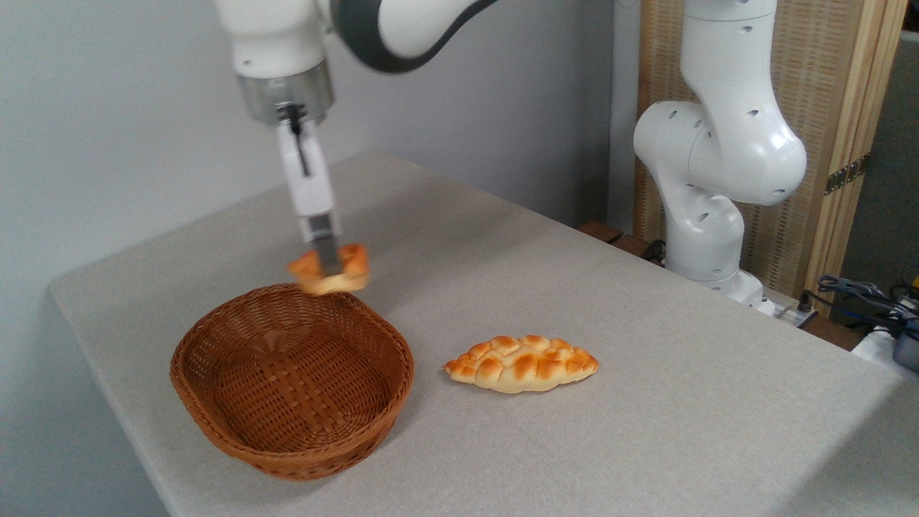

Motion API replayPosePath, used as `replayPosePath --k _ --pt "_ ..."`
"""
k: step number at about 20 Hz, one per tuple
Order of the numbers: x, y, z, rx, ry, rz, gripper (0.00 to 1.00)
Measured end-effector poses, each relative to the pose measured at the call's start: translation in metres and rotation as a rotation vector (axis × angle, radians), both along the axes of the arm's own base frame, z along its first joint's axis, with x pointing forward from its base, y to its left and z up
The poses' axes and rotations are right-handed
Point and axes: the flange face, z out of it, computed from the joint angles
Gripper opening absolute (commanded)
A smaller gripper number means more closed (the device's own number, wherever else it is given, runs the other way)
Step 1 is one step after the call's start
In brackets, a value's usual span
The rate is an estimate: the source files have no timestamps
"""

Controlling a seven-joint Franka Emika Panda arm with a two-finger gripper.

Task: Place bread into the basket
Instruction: 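Lift the bun and carry it over the wicker basket, then lower the bun into the basket and open the gripper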

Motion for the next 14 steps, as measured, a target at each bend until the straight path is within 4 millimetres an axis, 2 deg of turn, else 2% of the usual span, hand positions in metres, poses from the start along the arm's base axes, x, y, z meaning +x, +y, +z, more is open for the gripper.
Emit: replayPosePath --k 3,6,8,11,14 --pt "0.031 -0.009 -0.031 -0.043 -0.062 0.032 1.00" --pt "0.043 -0.027 -0.071 -0.055 -0.042 0.014 1.00" --pt "0.044 -0.042 -0.088 -0.061 -0.019 -0.008 1.00" --pt "0.043 -0.055 -0.095 -0.067 -0.008 -0.028 1.00" --pt "0.045 -0.054 -0.089 -0.071 -0.018 -0.027 1.00"
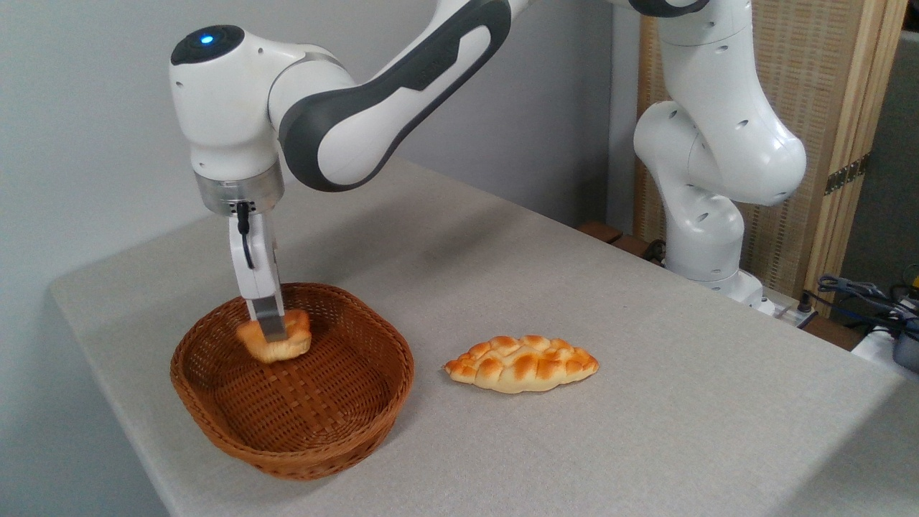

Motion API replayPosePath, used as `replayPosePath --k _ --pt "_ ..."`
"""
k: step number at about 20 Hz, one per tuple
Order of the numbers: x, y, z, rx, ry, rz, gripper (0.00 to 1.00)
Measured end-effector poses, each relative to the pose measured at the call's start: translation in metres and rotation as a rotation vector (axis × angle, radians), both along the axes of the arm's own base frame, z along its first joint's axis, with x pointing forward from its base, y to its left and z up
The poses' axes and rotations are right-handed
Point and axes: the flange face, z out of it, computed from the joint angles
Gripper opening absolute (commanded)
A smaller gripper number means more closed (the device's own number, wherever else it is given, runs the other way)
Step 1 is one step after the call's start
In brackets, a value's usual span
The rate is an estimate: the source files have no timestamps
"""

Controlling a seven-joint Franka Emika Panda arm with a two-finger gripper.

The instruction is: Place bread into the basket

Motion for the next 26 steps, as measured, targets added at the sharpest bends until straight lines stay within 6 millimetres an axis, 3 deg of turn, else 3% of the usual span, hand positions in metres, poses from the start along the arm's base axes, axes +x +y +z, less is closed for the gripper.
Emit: replayPosePath --k 5,7,9,11,14,16,18,21,26 --pt "0.005 0.008 0.010 -0.004 -0.020 0.016 1.00" --pt "0.006 0.016 0.027 -0.007 -0.049 0.029 1.00" --pt "0.003 0.032 0.057 -0.003 -0.085 0.054 1.00" --pt "-0.010 0.063 0.091 0.019 -0.077 0.093 1.00" --pt "-0.040 0.133 0.143 0.046 -0.033 0.187 1.00" --pt "-0.059 0.174 0.167 0.047 -0.016 0.247 1.00" --pt "-0.068 0.193 0.177 0.051 0.008 0.294 1.00" --pt "-0.069 0.197 0.183 0.113 0.045 0.350 1.00" --pt "-0.060 0.177 0.174 0.147 0.118 0.363 1.00"
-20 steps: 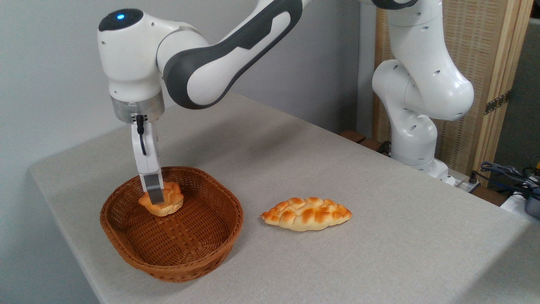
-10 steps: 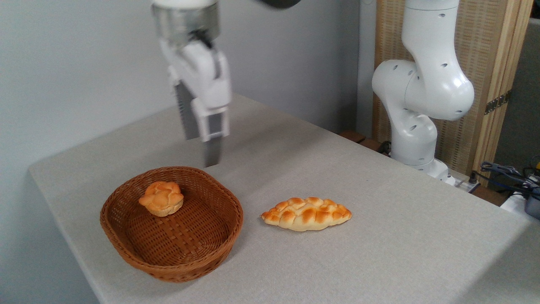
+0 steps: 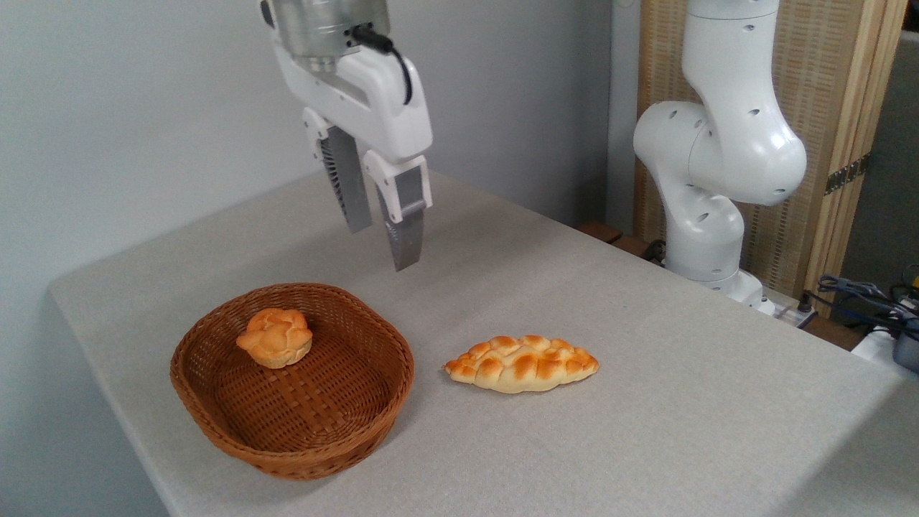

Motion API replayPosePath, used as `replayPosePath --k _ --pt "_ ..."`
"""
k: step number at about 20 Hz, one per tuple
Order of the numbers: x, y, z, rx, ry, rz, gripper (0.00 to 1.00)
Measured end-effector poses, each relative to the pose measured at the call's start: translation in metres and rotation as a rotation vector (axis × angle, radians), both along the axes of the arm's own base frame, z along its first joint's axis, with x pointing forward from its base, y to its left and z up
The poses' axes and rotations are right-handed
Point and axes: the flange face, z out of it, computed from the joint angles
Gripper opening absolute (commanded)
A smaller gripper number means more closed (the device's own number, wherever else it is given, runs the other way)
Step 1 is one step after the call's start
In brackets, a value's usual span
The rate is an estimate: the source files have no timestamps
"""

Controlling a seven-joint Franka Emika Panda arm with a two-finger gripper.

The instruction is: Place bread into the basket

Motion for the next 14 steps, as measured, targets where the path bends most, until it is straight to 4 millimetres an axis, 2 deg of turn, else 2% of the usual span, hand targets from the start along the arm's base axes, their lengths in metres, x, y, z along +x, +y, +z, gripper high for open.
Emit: replayPosePath --k 4,9,14 --pt "0.005 -0.023 -0.005 0.033 0.008 0.010 1.00" --pt "0.016 -0.022 -0.001 0.048 -0.070 0.032 1.00" --pt "0.018 -0.020 -0.001 0.047 -0.080 0.041 1.00"
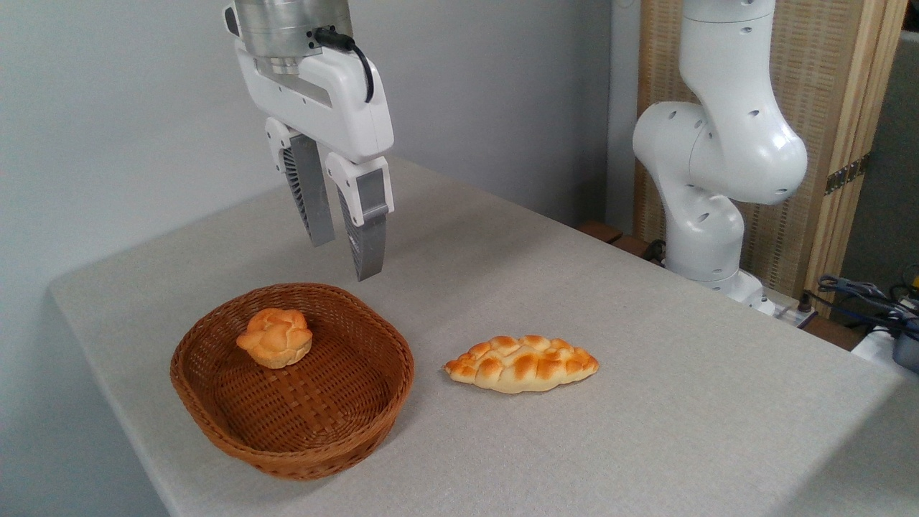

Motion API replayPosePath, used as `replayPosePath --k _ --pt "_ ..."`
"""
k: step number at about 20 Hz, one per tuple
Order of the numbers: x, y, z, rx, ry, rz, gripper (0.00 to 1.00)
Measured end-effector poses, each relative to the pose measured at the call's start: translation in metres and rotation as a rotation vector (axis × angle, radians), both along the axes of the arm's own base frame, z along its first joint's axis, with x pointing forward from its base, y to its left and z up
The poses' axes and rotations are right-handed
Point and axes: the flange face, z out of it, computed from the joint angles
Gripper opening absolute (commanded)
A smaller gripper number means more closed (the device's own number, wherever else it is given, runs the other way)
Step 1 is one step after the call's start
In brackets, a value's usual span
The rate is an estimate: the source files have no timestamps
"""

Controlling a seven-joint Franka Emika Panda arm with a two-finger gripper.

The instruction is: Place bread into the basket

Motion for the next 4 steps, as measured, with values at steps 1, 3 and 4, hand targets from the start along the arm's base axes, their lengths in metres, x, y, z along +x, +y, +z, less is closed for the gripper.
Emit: replayPosePath --k 1,3,4 --pt "0.0000 -0.0001 0.0000 0.000 0.000 0.002 1.00" --pt "-0.0004 -0.0003 -0.0007 0.000 0.005 0.003 1.00" --pt "-0.0004 -0.0003 -0.0009 0.000 0.006 0.003 1.00"
